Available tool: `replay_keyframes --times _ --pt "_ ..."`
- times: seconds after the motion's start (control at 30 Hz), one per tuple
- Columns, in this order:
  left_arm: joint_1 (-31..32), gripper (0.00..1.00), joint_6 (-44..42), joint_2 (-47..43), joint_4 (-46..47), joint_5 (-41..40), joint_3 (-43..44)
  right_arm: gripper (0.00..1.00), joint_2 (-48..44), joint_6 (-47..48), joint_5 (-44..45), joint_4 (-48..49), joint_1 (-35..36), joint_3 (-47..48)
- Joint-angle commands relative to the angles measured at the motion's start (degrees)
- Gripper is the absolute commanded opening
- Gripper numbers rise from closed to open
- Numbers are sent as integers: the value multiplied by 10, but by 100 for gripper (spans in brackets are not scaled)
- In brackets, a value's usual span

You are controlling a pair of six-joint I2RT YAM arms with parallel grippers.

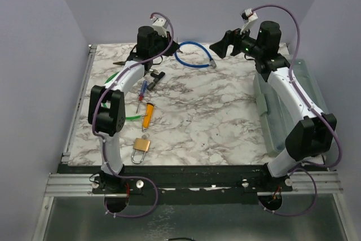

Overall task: Lock with the key
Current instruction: Place the key at the center of the board.

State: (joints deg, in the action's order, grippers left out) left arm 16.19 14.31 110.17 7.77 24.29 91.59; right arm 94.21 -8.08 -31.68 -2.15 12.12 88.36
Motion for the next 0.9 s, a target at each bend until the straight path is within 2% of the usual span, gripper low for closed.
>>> replay_keyframes --times 0.0,0.13,0.33,0.5,0.87 --pt "-3 0 -18 115 25 32 110 100 -44 -7 -34 -73 3 -47" --pt "-1 0 -7 216 27 30 212 100 -78 -2 -54 -131 3 -55" --pt "8 0 -19 332 25 24 330 100 -123 3 -43 -153 2 -104" --pt "19 0 -54 393 17 19 384 100 -129 9 -54 -189 3 -119" --pt "49 0 -140 503 8 -51 493 100 -135 -1 -77 -165 3 -146"
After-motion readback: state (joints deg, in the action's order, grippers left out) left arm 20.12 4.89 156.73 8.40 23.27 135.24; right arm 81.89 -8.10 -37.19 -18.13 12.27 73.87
